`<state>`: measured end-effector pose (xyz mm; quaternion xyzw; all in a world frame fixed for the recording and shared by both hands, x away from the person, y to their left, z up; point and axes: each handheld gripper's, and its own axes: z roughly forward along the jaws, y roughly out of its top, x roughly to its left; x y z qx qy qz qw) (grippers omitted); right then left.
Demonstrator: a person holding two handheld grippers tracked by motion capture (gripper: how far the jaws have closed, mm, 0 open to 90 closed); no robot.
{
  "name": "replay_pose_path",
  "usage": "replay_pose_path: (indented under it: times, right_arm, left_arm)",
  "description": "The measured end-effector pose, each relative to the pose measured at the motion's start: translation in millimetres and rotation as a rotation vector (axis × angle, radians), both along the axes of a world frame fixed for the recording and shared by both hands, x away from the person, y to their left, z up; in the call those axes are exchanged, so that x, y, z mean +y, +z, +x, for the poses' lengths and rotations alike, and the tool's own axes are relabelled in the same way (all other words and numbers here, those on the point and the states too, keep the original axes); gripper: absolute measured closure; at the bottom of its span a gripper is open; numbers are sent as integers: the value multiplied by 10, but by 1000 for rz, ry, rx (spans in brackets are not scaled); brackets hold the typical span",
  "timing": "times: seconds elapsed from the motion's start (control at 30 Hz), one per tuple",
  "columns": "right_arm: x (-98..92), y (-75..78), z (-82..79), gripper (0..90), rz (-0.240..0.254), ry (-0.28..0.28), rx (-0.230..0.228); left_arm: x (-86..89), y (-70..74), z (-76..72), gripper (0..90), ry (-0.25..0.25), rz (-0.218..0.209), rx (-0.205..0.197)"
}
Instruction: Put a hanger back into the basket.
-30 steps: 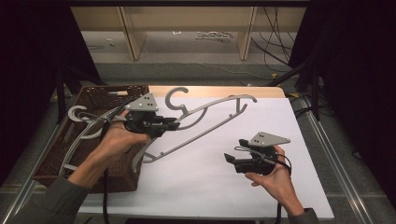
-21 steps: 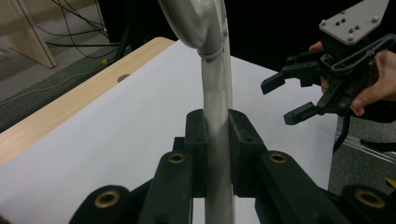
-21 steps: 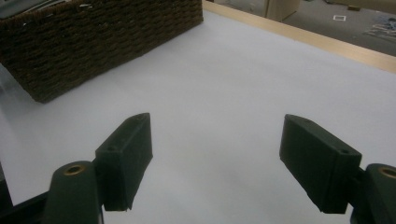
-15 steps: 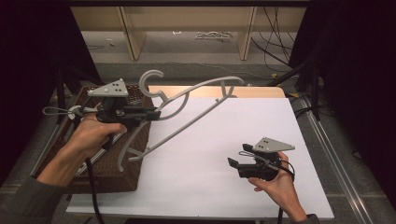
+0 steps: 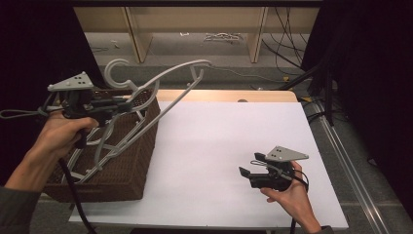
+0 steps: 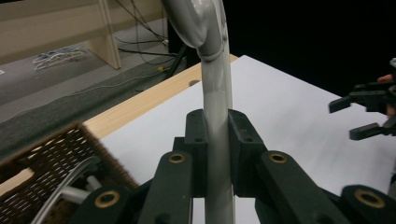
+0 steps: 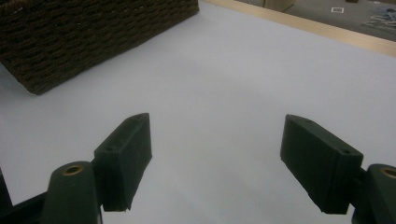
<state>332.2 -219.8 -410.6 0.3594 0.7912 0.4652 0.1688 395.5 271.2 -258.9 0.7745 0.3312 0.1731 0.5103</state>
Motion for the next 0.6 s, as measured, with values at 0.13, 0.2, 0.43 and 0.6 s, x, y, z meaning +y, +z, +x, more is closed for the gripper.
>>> replay_pose_path:
  times: [0.13, 0.2, 0.43, 0.6]
  right_arm:
    - [-26, -4, -14, 259, -7, -10, 3]
    - [-37, -6, -18, 259, -3, -11, -3]
    - [-58, -25, -45, 254, 4, -21, -3]
    - [-61, -55, -50, 253, 11, -12, -4]
  left_arm:
    - [213, -74, 31, 798, 54, 1, 4]
    - [314, -120, 46, 798, 74, -9, 8]
    - [535, -248, 60, 798, 126, -5, 16]
    - [722, -366, 92, 798, 170, 3, 22]
